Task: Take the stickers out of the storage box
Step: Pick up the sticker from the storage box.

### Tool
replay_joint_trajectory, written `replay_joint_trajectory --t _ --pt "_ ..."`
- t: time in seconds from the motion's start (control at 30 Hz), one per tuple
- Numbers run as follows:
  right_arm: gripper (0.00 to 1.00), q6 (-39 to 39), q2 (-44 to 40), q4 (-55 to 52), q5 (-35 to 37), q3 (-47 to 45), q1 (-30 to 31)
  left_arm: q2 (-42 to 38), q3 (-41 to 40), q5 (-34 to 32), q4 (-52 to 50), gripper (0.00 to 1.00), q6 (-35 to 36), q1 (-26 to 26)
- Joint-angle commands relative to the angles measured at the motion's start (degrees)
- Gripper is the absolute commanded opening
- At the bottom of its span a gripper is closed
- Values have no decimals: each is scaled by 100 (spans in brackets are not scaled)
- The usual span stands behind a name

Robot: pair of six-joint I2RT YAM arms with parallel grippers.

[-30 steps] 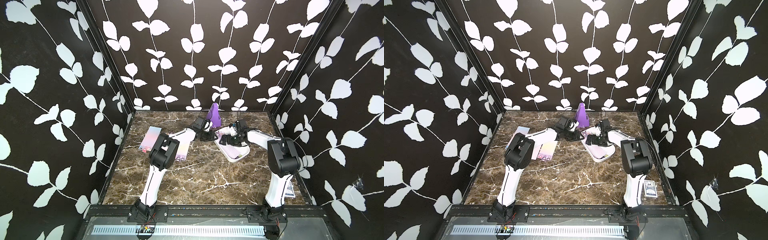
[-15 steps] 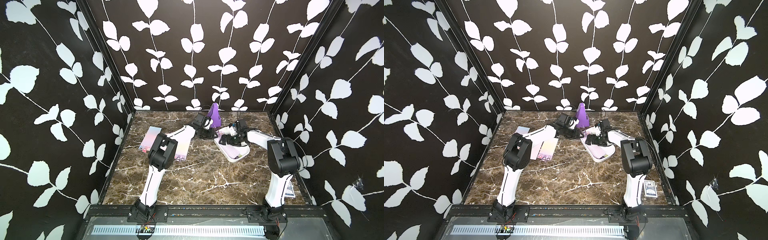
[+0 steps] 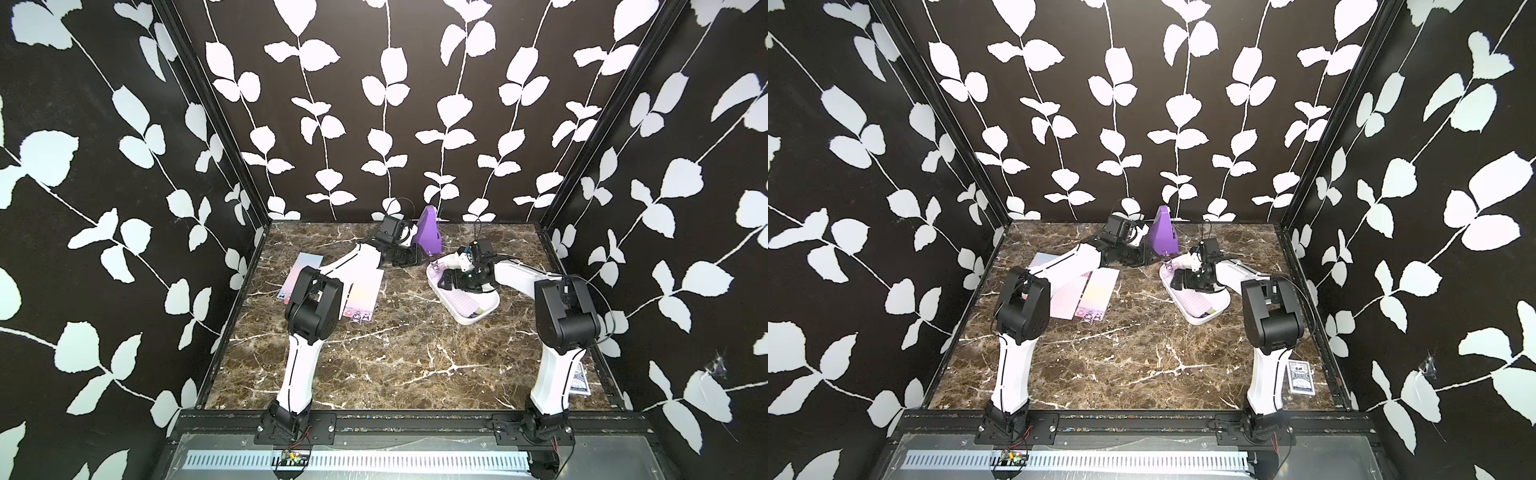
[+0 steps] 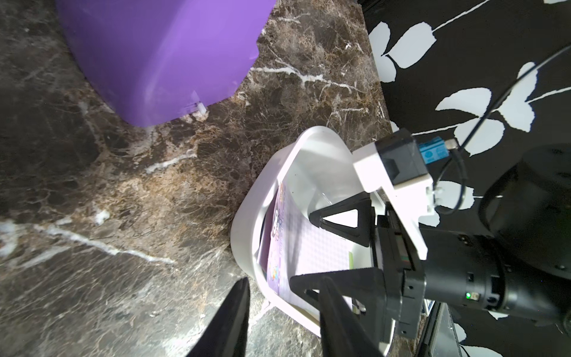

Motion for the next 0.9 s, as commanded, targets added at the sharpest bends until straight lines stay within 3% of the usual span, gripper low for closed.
replay_joint_trajectory --t 0.0,0.87 --pt "99 38 331 -378 -32 -8 39 -26 107 117 98 40 -75 -18" --pt "99 88 393 -327 -122 -25 43 114 -282 129 324 38 -220 -177"
